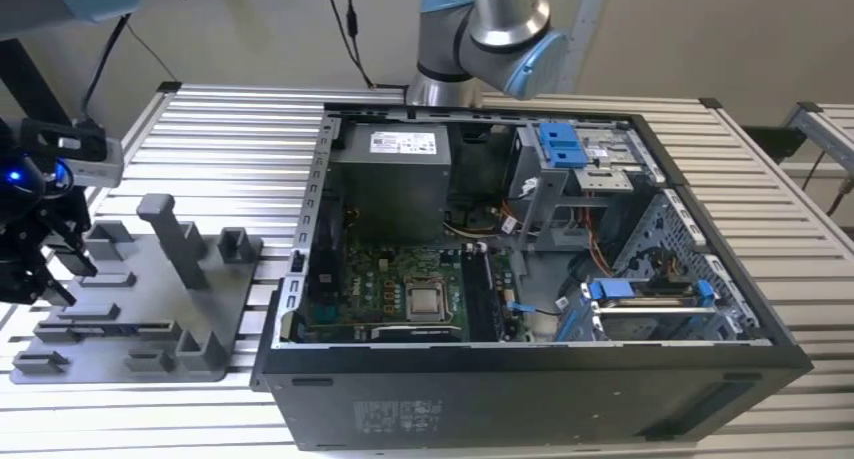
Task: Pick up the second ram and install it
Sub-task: 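Pick up the second ram and move it above second insertion slot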
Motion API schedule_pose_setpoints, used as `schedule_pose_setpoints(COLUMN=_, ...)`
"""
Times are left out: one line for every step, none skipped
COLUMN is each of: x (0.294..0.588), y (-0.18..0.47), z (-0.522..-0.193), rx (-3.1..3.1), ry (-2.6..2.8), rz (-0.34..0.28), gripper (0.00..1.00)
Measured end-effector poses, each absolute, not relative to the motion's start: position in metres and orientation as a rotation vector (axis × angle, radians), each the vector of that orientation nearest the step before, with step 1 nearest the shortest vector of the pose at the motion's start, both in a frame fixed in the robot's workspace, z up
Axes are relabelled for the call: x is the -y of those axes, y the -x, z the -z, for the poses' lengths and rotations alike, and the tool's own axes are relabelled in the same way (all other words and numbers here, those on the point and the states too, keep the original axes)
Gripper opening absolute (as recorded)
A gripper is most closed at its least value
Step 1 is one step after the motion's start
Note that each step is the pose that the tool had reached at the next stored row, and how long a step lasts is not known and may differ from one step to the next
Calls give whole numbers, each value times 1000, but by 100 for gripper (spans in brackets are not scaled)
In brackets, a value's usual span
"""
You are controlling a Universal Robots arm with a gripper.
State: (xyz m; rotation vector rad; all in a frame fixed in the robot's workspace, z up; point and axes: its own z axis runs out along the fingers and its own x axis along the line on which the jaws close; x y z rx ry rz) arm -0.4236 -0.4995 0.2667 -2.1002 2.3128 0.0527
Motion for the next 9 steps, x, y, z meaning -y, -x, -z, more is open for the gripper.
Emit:
schedule_pose_setpoints(x=499, y=424, z=-266, rx=-2313, ry=2100, rz=-53, gripper=42)
schedule_pose_setpoints(x=499, y=424, z=-266, rx=-2312, ry=2100, rz=-53, gripper=42)
schedule_pose_setpoints(x=499, y=424, z=-265, rx=-2313, ry=2100, rz=-53, gripper=42)
schedule_pose_setpoints(x=499, y=424, z=-265, rx=-2313, ry=2100, rz=-53, gripper=42)
schedule_pose_setpoints(x=500, y=424, z=-264, rx=-2313, ry=2100, rz=-53, gripper=42)
schedule_pose_setpoints(x=499, y=424, z=-263, rx=-2313, ry=2100, rz=-53, gripper=42)
schedule_pose_setpoints(x=499, y=424, z=-262, rx=-2312, ry=2100, rz=-53, gripper=42)
schedule_pose_setpoints(x=499, y=424, z=-261, rx=-2312, ry=2099, rz=-54, gripper=42)
schedule_pose_setpoints(x=499, y=424, z=-260, rx=-2312, ry=2099, rz=-54, gripper=42)
